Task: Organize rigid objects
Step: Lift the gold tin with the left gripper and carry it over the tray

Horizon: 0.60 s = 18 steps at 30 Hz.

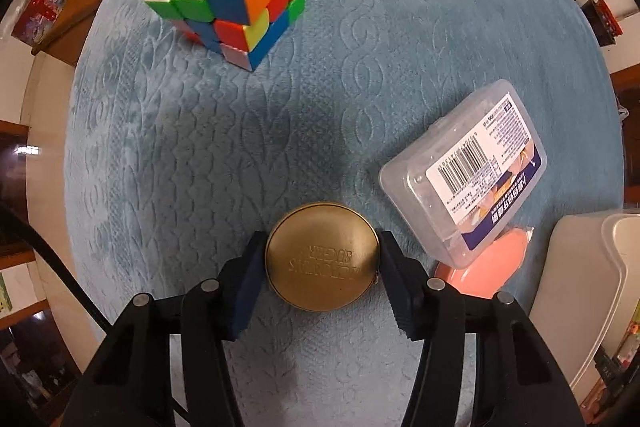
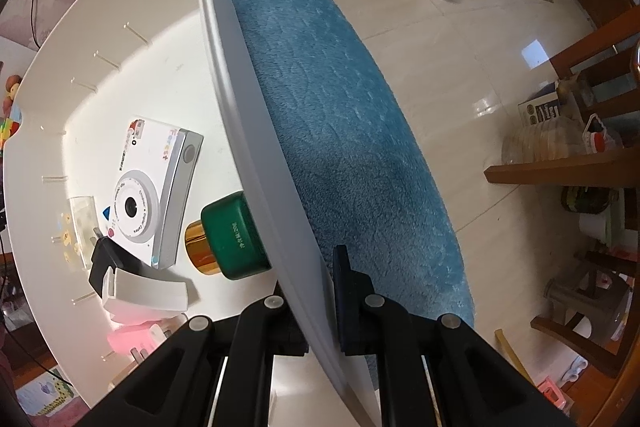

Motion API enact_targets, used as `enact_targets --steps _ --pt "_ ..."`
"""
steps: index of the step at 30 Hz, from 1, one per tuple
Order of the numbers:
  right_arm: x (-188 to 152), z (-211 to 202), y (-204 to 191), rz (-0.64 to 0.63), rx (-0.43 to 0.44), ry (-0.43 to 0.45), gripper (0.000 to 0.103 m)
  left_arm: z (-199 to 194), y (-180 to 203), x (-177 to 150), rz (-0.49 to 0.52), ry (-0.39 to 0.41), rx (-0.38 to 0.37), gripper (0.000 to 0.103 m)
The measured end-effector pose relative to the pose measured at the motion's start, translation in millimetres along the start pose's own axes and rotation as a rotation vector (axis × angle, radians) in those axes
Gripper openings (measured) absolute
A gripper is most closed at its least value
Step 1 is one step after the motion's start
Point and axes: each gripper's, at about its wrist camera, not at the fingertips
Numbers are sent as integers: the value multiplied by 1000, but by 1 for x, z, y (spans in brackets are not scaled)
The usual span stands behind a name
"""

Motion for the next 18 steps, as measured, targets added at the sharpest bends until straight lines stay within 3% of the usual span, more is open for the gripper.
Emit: enact_targets --steps 11,18 --pt "-3 -3 -8 -40 -21 2 9 -10 16 -54 -13 -61 -109 58" --pt "-5 -6 -14 -61 -30 3 9 -49 32 -79 14 5 -129 58"
Point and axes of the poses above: each gripper's, at about its wrist camera, not at the fingertips, and z roughly the way its jaws point, y to its right, x to its top, and after that the axes turned 15 degrees about z, right-handed
